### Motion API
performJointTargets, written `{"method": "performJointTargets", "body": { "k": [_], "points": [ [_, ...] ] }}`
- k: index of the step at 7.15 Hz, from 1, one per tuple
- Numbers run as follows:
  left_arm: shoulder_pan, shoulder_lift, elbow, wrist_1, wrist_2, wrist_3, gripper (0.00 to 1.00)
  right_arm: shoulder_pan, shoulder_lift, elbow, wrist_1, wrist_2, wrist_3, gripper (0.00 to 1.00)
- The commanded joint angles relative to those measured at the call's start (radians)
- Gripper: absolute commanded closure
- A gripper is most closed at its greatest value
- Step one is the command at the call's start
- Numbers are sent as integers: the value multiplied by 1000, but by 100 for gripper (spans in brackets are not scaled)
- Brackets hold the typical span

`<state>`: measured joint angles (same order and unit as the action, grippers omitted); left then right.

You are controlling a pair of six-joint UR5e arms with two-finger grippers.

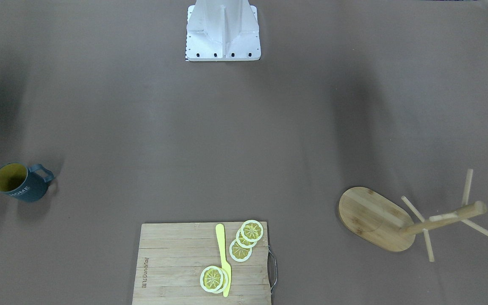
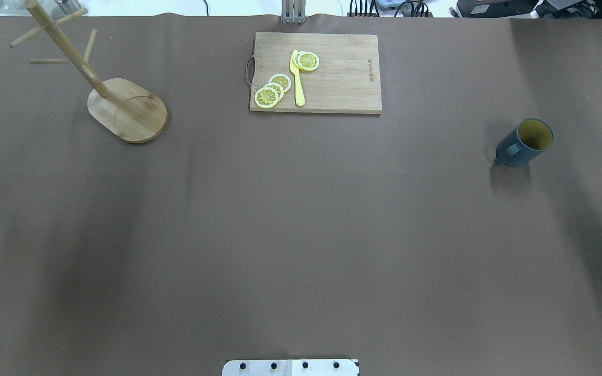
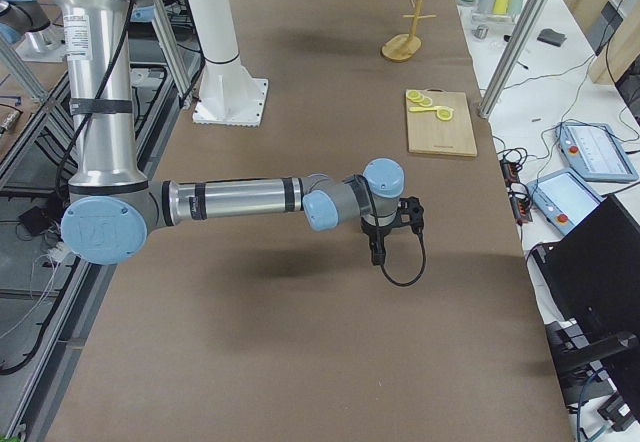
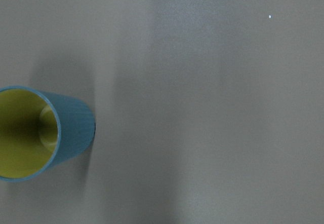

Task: Hang cup on storage rack
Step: 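Move the right gripper toward the blue mug, then grasp the blue mug rim with the right gripper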

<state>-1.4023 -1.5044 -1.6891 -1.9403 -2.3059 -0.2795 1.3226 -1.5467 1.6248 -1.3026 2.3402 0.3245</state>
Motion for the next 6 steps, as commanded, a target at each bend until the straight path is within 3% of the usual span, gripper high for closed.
{"method": "performJointTargets", "body": {
  "k": [1, 3, 6],
  "points": [
    [0, 1, 0, -2, 0, 0, 2, -38, 31, -5, 0, 1, 74, 0],
    [0, 1, -1, 0, -6, 0, 2, -150, 95, -10, -1, -65, 87, 0],
    [0, 1, -7, -2, -6, -9, 2, -194, 206, -97, -1, -70, 238, 1]
  ]
}}
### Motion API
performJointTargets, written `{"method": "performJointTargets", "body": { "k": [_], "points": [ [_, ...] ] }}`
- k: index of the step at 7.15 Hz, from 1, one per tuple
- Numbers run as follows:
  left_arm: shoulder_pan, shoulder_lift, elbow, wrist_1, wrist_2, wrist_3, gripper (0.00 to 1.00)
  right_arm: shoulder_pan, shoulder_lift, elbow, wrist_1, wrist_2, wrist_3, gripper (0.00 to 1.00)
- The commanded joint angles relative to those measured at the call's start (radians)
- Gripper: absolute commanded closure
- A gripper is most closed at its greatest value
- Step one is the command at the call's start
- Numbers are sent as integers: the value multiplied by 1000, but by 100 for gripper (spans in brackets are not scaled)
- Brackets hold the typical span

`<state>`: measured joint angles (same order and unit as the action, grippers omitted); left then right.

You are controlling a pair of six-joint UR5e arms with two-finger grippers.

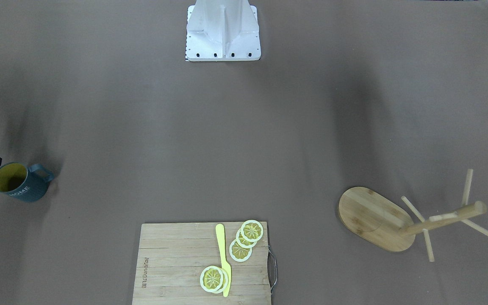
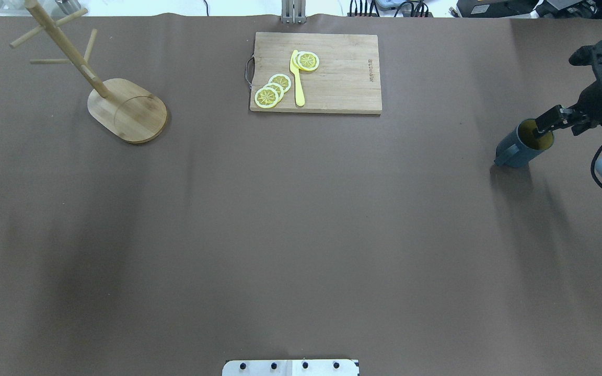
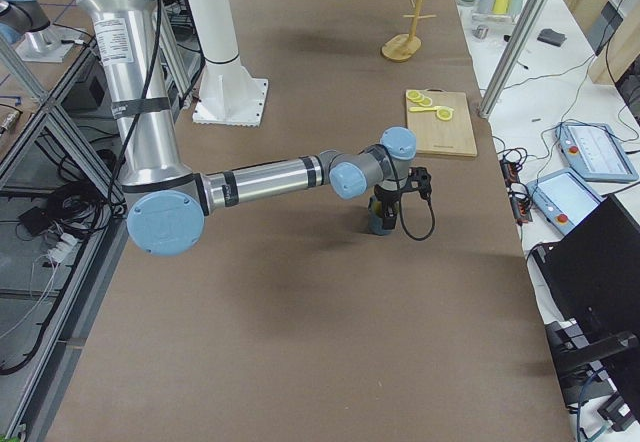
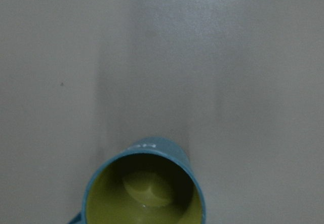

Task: Hang cup on storage rack
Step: 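Grasp the blue mug rim with the right gripper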

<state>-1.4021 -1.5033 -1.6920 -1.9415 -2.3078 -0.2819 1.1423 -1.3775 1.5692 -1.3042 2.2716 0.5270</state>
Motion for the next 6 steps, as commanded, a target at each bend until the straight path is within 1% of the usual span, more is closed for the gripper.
{"method": "performJointTargets", "body": {
  "k": [1, 2, 3, 4, 5, 6],
  "points": [
    [0, -2, -5, -4, -4, -57, 2, -13, 38, -60, 0, -3, 34, 2],
    [0, -2, -5, -19, -4, -63, 2, -13, 38, -69, 0, -6, 33, 6],
    [0, -3, -5, -19, -4, -63, 2, -12, 37, -73, 0, -6, 36, 12],
    [0, -5, -5, -19, -2, -63, 2, -13, 49, -93, 0, -10, 38, 29],
    [0, -6, -5, -19, -1, -63, 2, -13, 52, -112, 2, -14, 38, 51],
    [0, -6, -5, -19, -2, -63, 2, -12, 52, -113, 0, -14, 38, 87]
  ]
}}
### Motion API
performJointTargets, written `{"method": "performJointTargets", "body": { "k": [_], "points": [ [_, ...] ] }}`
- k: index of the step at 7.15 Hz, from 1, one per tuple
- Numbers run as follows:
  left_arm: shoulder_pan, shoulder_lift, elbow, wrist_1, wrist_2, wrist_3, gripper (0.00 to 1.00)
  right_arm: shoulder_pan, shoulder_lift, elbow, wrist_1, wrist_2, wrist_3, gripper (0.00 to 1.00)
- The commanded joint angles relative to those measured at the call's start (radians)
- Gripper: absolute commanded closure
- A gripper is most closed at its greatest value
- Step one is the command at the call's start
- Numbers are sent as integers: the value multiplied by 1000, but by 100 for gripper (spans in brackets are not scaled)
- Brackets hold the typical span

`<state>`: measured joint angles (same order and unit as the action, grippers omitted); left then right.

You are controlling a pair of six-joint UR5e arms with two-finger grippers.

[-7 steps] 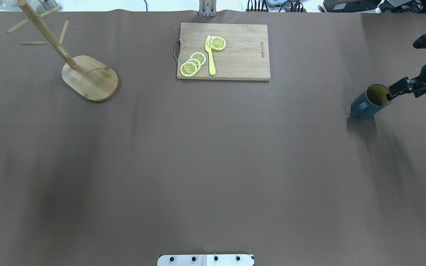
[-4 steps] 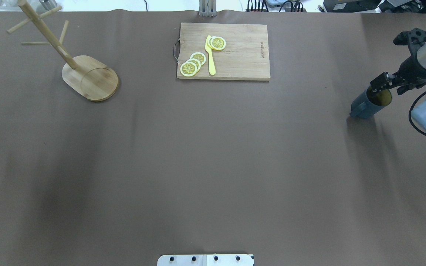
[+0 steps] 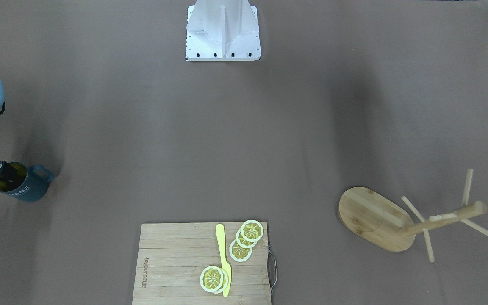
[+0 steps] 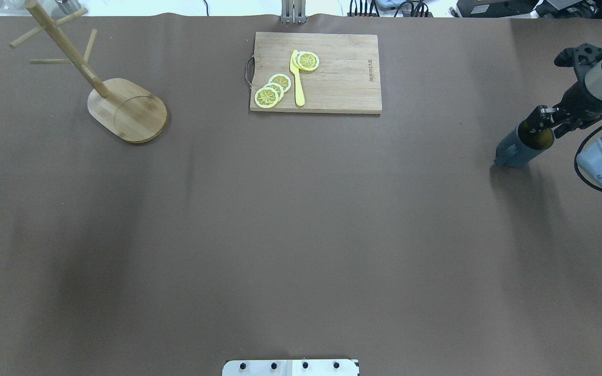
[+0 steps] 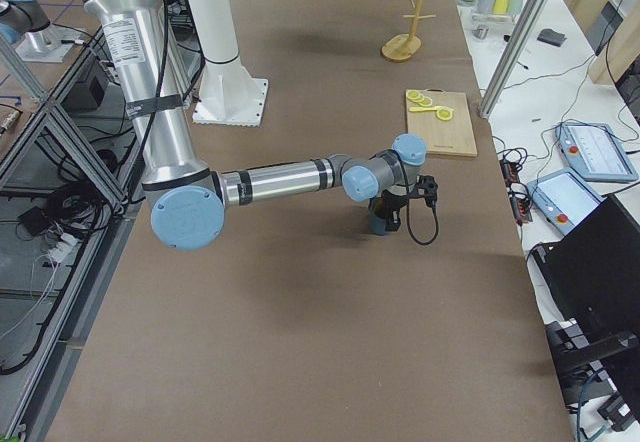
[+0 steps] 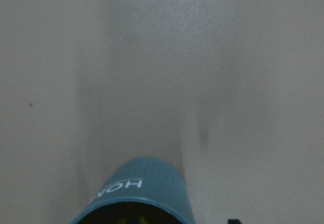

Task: Hang cup on storage rack
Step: 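Grasp the blue mug rim with the right gripper, then slide the blue mug with the right gripper toward the table center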

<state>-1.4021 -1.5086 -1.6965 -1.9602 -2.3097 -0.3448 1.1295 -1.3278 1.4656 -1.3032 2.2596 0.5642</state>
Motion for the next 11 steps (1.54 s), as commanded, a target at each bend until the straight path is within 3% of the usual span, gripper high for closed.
{"method": "performJointTargets", "body": {
  "k": [1, 4, 6, 8, 11],
  "points": [
    [0, -4, 1, 1, 1, -2, 2, 1, 1, -13, -1, 1, -6, 100],
    [2, -7, 6, 1, -5, -2, 2, -7, 56, 25, -1, 33, 25, 100],
    [2, -7, 14, 0, -4, -2, 2, -139, 164, 82, 1, 31, 252, 100],
    [3, -8, 23, -3, -5, -2, 2, -314, 304, 128, -2, -68, 557, 100],
    [3, -9, 25, -3, -7, -2, 2, -500, 435, 121, -14, -225, 732, 100]
  ]
}}
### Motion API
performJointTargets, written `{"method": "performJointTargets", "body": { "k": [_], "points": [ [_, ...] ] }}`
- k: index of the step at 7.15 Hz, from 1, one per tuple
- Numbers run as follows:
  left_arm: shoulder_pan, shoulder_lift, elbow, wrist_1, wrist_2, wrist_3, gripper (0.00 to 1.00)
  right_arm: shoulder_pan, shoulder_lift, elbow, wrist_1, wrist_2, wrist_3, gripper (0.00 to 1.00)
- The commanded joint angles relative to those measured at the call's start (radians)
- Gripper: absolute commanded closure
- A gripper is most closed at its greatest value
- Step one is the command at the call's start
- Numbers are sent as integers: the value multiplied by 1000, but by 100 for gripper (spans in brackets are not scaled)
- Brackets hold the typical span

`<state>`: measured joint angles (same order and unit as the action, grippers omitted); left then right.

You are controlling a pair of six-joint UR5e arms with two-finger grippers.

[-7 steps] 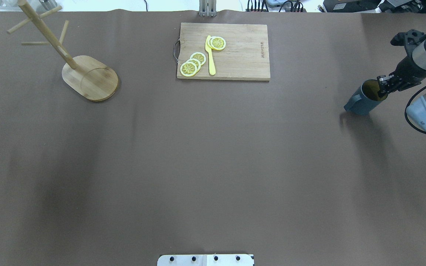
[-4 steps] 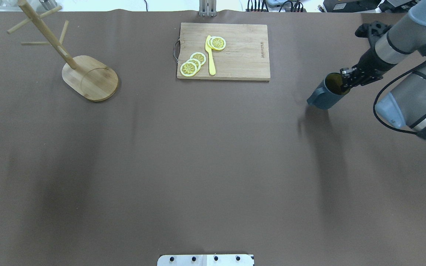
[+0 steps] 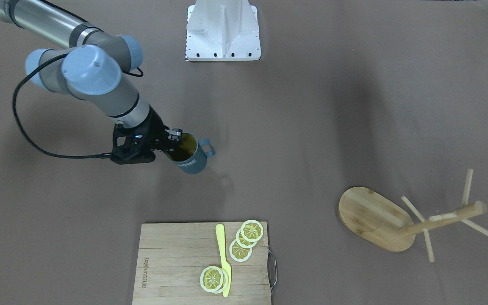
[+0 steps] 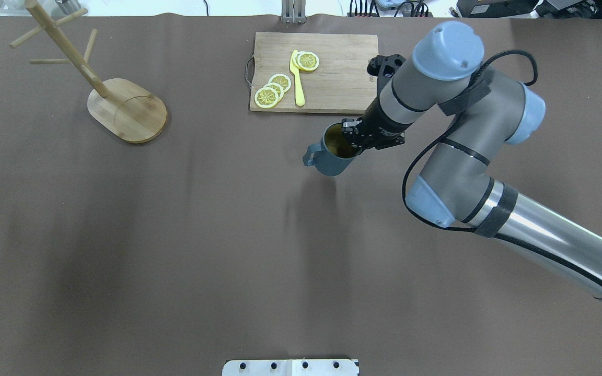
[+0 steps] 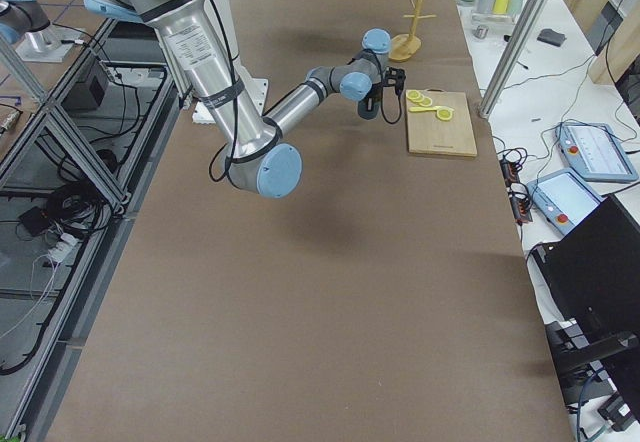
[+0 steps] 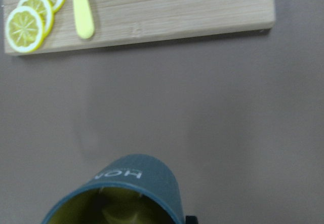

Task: Hang cup on storage rack
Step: 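Slide the blue mug with the right gripper toward the table center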

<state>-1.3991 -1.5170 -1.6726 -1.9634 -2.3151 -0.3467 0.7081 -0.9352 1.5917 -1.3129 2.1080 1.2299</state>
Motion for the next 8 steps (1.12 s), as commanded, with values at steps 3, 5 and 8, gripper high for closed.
{"method": "performJointTargets", "body": {
  "k": [3, 5, 8],
  "points": [
    [6, -2, -16, -12, -3, -43, 2, -156, 39, -12, -14, -114, -14, 100],
    [21, -17, -18, -14, -12, -78, 2, -157, 41, -3, -14, -115, -122, 1],
    [200, -66, -22, -215, -15, -246, 2, -119, 9, 48, -19, -82, -133, 0]
  ]
}}
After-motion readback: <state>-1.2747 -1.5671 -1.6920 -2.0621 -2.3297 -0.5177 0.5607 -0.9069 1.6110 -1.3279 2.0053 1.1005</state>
